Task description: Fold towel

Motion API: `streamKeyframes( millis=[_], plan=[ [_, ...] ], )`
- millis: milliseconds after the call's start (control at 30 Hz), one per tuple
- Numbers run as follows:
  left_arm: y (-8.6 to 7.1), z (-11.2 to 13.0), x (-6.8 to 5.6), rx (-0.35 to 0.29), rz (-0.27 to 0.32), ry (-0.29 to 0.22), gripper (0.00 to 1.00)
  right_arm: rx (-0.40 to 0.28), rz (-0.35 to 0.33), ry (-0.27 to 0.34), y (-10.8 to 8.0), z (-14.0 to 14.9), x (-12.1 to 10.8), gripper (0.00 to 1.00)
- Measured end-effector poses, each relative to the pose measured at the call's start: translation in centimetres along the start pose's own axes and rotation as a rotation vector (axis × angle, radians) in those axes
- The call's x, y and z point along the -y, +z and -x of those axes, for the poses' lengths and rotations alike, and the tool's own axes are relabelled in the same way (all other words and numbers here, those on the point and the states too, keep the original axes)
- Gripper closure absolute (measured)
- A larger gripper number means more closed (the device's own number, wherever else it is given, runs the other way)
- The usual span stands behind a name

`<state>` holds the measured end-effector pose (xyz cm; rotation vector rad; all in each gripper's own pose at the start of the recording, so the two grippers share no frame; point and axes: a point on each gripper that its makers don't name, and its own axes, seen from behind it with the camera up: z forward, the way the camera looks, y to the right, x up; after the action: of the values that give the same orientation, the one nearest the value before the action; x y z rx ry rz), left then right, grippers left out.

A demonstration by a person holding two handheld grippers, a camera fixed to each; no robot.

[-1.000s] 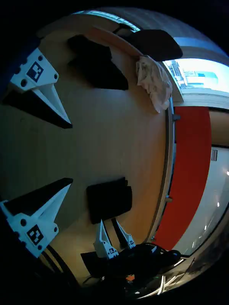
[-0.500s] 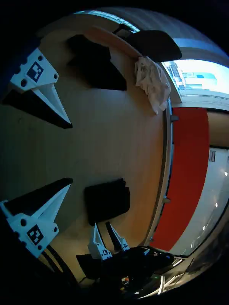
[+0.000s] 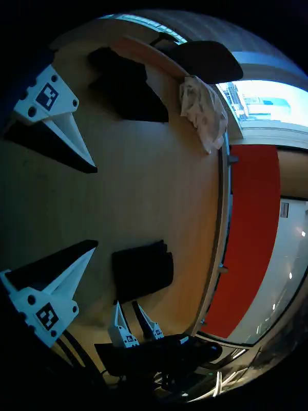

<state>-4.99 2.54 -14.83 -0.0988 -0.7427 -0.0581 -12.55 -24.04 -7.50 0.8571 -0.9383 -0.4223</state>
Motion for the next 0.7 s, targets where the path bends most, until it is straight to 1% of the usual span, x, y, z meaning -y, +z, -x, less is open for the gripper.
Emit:
streamKeyframes(
  millis=[167, 300, 467, 567, 700],
  plan=[
    [0.02, -0.13, -0.11, -0.002, 0.001, 0.001, 0.04, 0.002, 0.004, 0.027, 0.08, 0.36, 0.14, 0.26],
    [0.01, -0.18, -0.17, -0.004, 0.002, -0.001, 0.04, 0.002, 0.014, 0.029, 0.06, 0.62, 0.14, 0.3],
    [0.03, -0.11, -0.26, -0.004, 0.004, 0.001, 0.04, 0.0, 0.019, 0.035, 0.01, 0.77, 0.23, 0.4],
    [-0.02, -0.05, -0.35, -0.003, 0.005, 0.003, 0.04, -0.003, 0.02, 0.044, -0.1, 0.74, 0.26, 0.48],
    [-0.08, 0.05, -0.4, -0.002, 0.006, 0.002, 0.04, -0.004, 0.017, 0.054, -0.24, 0.84, 0.33, 0.66]
  ],
)
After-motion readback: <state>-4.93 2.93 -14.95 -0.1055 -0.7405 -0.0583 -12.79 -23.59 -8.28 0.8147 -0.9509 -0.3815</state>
